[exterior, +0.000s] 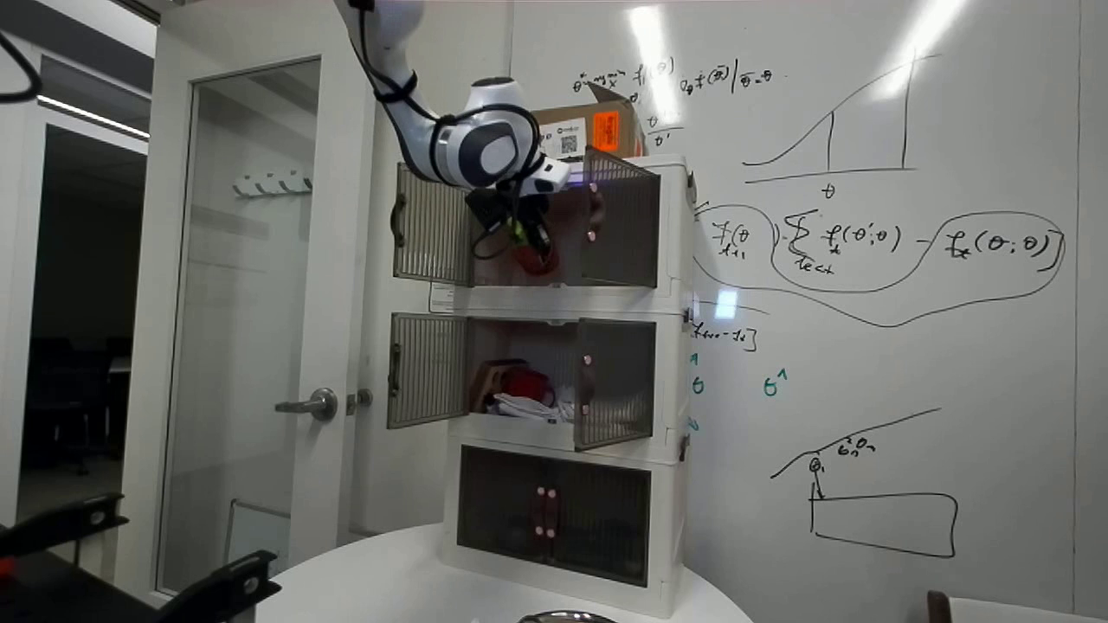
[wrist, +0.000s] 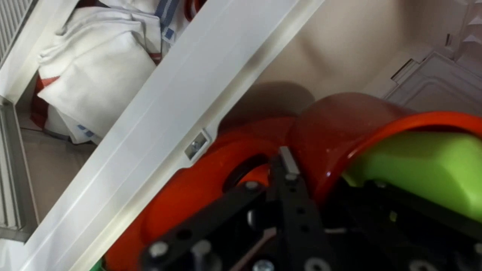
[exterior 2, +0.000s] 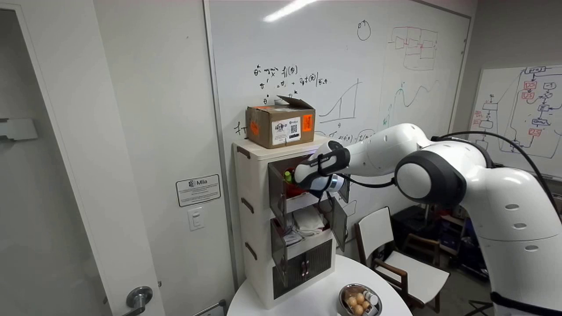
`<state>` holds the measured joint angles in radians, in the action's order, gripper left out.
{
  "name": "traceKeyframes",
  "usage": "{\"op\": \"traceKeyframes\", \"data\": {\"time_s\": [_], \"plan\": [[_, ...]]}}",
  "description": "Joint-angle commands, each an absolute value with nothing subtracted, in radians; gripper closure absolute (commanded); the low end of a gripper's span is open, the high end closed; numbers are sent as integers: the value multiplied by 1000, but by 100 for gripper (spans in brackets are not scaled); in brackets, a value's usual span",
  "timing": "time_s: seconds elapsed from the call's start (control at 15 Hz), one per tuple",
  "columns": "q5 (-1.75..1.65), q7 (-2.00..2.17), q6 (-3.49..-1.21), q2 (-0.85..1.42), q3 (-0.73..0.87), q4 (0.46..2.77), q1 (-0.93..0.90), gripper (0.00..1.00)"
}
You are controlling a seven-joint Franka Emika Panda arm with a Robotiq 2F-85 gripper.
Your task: Put the red mug in the open upper cabinet.
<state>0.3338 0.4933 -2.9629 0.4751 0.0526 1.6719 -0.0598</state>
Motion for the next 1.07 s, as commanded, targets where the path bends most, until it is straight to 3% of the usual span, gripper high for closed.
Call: {"op": "traceKeyframes", "data": {"time_s": [0.0, 0.67, 0.73, 0.87, 1.0], "plan": [[296, 576, -2869, 615, 103, 1461, -104, 99], [218, 676, -2631, 789, 129, 1197, -114, 99], [215, 681, -2609, 792, 128, 1186, -113, 71], [210, 679, -2579, 800, 123, 1164, -105, 64], [210, 676, -2563, 798, 119, 1154, -99, 48]]}}
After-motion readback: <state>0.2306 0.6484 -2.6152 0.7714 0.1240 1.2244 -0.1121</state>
